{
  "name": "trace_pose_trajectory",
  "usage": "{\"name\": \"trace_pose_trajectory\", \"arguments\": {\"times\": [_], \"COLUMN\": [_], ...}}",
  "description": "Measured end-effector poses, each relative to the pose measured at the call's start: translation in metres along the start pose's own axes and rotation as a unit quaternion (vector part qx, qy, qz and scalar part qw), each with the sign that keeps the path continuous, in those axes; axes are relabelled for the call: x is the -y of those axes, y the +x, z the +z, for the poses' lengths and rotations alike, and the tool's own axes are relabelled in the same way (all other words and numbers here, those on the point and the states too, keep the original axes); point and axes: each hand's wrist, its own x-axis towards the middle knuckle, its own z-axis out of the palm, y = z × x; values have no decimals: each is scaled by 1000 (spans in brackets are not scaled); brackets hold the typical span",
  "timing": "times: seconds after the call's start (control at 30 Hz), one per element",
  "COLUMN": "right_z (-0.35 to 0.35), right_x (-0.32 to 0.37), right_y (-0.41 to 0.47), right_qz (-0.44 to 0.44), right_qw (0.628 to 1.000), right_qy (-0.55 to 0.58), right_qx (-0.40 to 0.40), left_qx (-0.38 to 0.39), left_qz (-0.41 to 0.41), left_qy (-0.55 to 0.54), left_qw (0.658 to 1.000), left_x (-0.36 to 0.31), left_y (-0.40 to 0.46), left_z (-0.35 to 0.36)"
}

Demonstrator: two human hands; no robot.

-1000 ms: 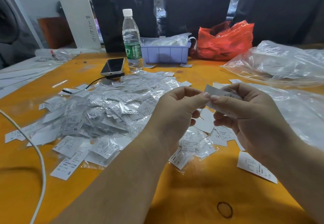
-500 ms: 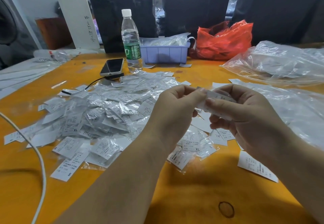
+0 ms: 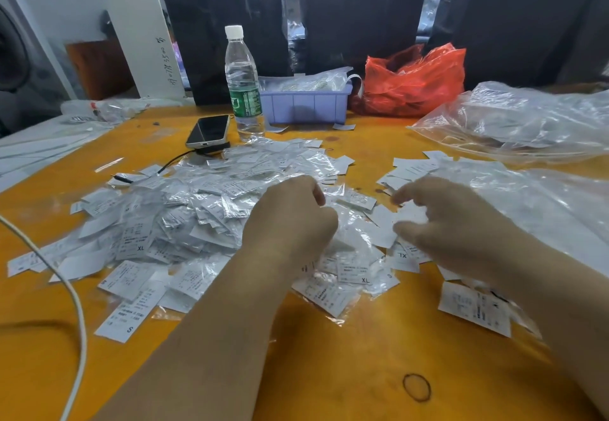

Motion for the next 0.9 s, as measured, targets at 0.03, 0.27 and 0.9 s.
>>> {"name": "trace_pose_trajectory", "arguments": {"times": [0.03, 0.27, 0.9], "right_z": [3, 8, -1], "right_x": [-1, 2, 5], "right_y": [0, 1, -6], "right_qz": [18, 30, -175], "right_qw": [998, 993, 971], "right_qy": [-28, -57, 109], "right_qx": [46, 100, -118], "left_qx": [-1, -36, 40], "left_qz": [-2, 56, 58], "left_qy": [27, 63, -264], "left_qw": [1000, 996, 962], "left_x": [1, -2, -13], "left_y": [0, -5, -10], "left_z": [1, 6, 15]}}
